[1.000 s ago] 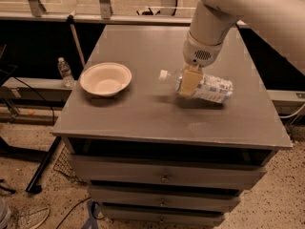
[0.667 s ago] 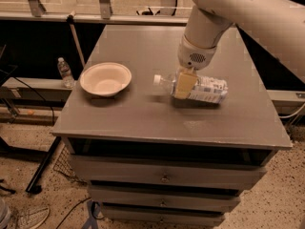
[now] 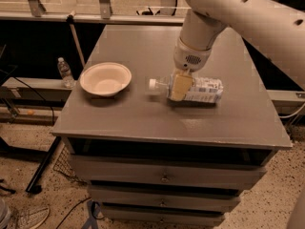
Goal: Knock blue plastic bottle over
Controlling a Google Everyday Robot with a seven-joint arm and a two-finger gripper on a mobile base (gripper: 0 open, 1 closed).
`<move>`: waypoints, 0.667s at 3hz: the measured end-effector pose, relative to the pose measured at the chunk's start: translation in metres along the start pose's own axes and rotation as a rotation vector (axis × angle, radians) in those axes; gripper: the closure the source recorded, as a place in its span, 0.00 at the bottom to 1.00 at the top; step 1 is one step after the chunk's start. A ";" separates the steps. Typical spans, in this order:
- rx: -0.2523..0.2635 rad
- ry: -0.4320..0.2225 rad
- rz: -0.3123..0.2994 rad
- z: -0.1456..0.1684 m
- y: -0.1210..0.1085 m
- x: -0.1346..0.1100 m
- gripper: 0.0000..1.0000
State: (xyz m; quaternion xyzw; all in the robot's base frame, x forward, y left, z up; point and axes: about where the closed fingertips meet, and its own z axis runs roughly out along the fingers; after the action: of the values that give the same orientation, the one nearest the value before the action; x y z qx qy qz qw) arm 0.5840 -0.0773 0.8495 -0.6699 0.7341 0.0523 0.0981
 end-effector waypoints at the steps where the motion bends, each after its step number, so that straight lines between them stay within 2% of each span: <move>1: 0.001 -0.001 0.000 0.001 -0.001 -0.001 0.38; 2: 0.002 -0.002 -0.001 0.003 -0.001 -0.001 0.14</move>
Offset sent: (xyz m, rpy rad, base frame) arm 0.0006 0.0007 -0.0010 0.0007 -0.0011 0.0001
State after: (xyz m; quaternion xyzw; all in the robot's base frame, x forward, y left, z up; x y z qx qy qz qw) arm 0.5853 -0.0756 0.8471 -0.6701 0.7337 0.0523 0.0994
